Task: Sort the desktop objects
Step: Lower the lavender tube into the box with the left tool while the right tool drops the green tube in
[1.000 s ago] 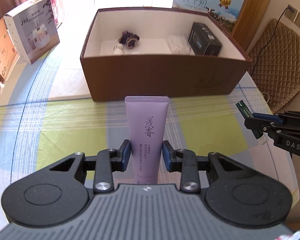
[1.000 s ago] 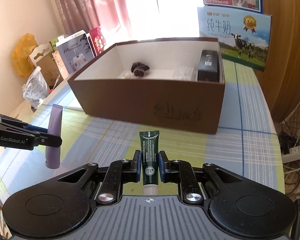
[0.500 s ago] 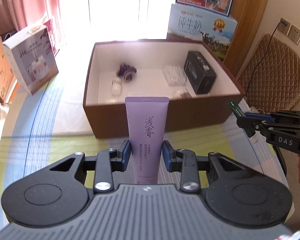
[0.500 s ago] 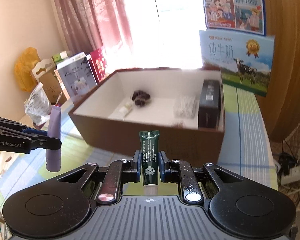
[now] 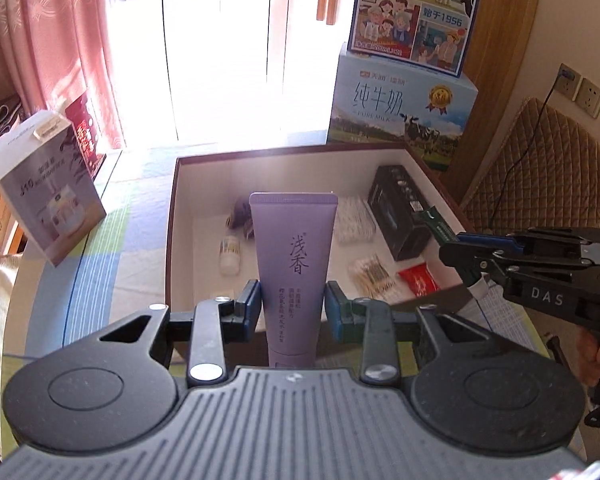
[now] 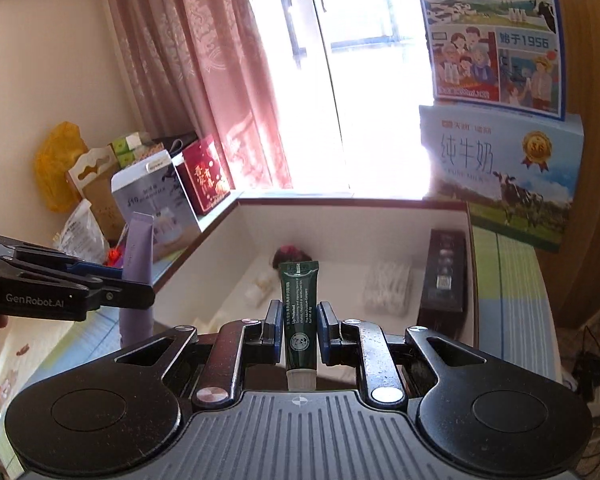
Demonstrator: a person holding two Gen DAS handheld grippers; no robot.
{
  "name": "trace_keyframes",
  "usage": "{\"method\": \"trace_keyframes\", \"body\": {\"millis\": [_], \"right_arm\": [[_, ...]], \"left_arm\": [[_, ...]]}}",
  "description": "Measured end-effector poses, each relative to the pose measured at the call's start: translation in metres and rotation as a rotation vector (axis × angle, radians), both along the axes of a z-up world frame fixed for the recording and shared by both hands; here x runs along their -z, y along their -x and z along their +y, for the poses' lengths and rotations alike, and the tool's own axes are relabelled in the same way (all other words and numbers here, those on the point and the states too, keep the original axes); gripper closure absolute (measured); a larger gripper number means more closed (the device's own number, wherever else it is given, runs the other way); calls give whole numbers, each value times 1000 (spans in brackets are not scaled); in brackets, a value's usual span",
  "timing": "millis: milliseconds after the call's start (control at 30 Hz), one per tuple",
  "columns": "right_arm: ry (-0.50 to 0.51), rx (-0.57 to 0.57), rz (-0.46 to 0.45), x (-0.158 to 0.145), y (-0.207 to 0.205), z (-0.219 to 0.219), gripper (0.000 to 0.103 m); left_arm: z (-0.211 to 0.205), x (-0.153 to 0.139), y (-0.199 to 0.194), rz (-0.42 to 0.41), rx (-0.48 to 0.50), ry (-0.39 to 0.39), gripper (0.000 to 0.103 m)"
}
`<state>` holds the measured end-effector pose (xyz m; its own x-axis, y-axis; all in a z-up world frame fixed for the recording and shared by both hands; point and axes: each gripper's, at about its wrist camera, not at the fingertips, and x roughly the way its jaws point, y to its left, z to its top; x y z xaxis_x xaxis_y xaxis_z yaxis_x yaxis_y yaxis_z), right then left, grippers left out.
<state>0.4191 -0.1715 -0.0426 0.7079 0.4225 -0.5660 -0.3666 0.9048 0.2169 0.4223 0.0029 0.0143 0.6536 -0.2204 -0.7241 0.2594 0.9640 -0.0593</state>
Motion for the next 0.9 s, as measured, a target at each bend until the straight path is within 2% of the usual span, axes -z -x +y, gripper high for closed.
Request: {"method": "trace_keyframes", "body": {"millis": [233,500,900], "right_arm": [[4,11,-12,-7,-31,5,89],[3,27,17,2,-63,10,89],[-17,76,128,34,-124,12,89]], "left_arm": [[-6,-5,-33,-9,19,7,74],[-13,-1,-71,6,34,3,74],[-22,41,-133,96,49,7,74]]}}
